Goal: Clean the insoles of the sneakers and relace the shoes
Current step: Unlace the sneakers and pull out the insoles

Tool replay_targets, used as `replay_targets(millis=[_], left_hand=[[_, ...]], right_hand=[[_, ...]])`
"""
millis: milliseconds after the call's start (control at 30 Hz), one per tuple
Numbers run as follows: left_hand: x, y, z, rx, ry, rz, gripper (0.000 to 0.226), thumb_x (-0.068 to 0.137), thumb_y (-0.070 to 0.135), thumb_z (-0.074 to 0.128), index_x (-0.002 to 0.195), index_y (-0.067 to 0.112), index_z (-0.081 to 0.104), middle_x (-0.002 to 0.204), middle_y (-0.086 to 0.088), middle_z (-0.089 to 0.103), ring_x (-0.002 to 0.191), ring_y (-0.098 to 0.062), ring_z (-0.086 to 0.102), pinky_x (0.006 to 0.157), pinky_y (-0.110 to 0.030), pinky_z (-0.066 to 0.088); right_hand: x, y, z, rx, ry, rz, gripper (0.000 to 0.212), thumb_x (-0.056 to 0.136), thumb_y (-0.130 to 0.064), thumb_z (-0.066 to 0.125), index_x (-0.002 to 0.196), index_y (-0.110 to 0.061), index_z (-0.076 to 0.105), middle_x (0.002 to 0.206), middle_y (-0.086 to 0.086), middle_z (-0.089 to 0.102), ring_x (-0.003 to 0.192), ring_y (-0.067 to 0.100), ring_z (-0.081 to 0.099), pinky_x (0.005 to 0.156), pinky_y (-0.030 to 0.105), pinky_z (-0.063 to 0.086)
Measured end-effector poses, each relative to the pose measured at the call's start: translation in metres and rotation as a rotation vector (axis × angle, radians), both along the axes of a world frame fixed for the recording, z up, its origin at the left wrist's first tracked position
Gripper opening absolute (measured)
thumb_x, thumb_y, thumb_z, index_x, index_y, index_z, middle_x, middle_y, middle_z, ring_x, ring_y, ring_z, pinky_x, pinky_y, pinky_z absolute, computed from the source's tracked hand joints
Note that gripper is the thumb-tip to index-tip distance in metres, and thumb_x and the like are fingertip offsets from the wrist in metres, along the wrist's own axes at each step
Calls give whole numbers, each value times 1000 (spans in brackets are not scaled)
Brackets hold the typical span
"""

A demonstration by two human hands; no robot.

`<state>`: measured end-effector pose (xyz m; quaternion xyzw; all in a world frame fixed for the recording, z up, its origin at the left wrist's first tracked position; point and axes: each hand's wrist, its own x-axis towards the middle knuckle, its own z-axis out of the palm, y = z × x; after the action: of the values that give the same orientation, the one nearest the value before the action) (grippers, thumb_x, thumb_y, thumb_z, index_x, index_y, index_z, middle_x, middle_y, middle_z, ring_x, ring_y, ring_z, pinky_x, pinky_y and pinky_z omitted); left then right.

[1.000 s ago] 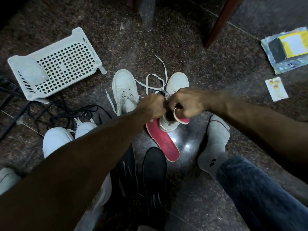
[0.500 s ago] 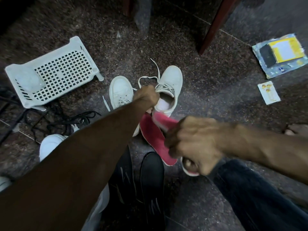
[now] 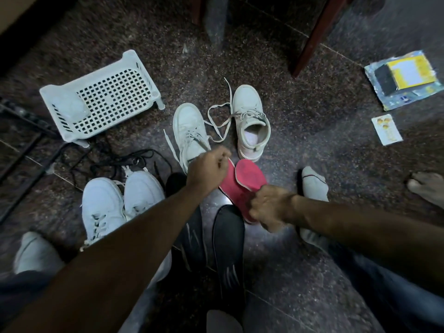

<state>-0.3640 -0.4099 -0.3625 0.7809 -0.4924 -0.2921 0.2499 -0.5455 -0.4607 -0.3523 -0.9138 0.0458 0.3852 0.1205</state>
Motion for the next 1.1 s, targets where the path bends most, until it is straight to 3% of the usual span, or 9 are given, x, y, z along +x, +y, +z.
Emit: replay_targets(millis=[167, 267, 433, 633, 700, 800, 933, 1033, 1100], left_hand=[[-4, 36, -17, 154, -360, -581, 32, 89, 19, 45, 116, 17, 61, 118, -3, 60, 120, -25, 50, 92, -35, 39], [-16, 47, -26, 258, -476, -781, 50, 90, 22, 47, 139, 19, 42, 146, -1, 41, 143, -22, 24, 110, -41, 22], [-27, 45, -40, 489, -403, -745, 66, 94, 27, 45, 152, 26, 15, 162, -2, 7, 149, -25, 2, 118, -50, 9], [-8, 49, -50, 547, -483, -876, 58, 94, 28, 45, 149, 31, 26, 162, 0, 9, 148, -30, 8, 118, -44, 5], [-4, 50, -49, 547, -484, -903, 59, 94, 28, 45, 150, 31, 25, 163, 1, 8, 148, -30, 8, 118, -43, 4], [-3, 49, -46, 562, -479, -904, 60, 94, 28, 45, 150, 32, 26, 163, 2, 7, 149, -28, 6, 119, -43, 2], [-3, 51, -46, 581, -500, -920, 58, 94, 28, 44, 149, 34, 28, 163, 4, 7, 148, -28, 6, 119, -43, 1], [1, 53, -45, 579, -504, -927, 56, 95, 28, 42, 149, 35, 28, 163, 5, 7, 148, -27, 8, 119, -44, 2], [1, 53, -46, 567, -511, -934, 55, 96, 29, 42, 149, 35, 29, 163, 5, 8, 148, -28, 8, 119, -44, 3]], right_hand=[[-13, 10, 4, -58, 144, -71, 38, 80, -31, 60, 117, -24, 60, 131, -3, 52, 109, 26, 59, 84, 33, 47], [-22, 14, -5, -119, -21, -579, 49, 86, -34, 56, 132, -20, 44, 135, 4, 44, 116, 31, 53, 89, 39, 46], [-31, 16, -55, 9, -132, -1487, 46, 87, -42, 59, 122, -15, 46, 125, 14, 54, 110, 36, 58, 91, 43, 48], [-42, 22, -108, 129, -24, -1527, 21, 56, -26, 44, 71, -23, 60, 81, 9, 71, 77, 32, 69, 71, 43, 58], [-47, 22, -120, 141, -59, -1588, 20, 61, -35, 54, 78, -25, 56, 82, 5, 69, 76, 30, 69, 69, 43, 58], [-44, 26, -127, 215, -133, -1702, 63, 52, -75, 70, 96, -39, 42, 94, -2, 67, 81, 27, 68, 70, 45, 58], [-26, 35, -110, 228, -124, -1761, 47, 61, -44, 78, 88, -25, 45, 91, 5, 65, 79, 30, 67, 72, 47, 58], [-28, 27, -123, 308, -81, -1846, 25, 57, -28, 75, 71, -14, 60, 68, 11, 68, 57, 33, 69, 61, 53, 59], [-38, 16, -144, 289, -140, -1823, 6, 63, -21, 72, 61, -23, 66, 57, 9, 65, 51, 30, 67, 58, 54, 58]])
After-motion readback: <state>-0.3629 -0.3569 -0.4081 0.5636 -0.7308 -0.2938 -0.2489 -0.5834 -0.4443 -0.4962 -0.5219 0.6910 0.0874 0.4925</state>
